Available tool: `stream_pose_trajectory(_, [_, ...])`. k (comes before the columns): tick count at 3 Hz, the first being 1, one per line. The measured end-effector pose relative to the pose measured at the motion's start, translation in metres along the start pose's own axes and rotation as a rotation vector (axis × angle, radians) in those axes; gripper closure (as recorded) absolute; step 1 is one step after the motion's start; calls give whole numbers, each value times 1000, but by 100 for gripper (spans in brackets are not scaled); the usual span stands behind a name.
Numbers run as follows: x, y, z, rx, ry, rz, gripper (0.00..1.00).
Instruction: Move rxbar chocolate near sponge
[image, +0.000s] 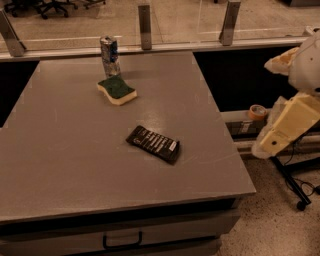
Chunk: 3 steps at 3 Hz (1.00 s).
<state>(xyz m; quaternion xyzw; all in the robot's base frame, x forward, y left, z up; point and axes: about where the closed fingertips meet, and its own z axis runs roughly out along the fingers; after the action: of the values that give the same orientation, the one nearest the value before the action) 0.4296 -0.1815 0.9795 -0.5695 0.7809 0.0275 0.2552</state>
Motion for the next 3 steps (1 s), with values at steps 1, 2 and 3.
stream_pose_trajectory(1, [-16, 22, 25, -56, -149, 56, 0])
stream_pose_trajectory(2, [-33, 45, 46, -71, -285, 95, 0])
stream_pose_trajectory(3, [-41, 64, 75, -53, -353, 145, 0])
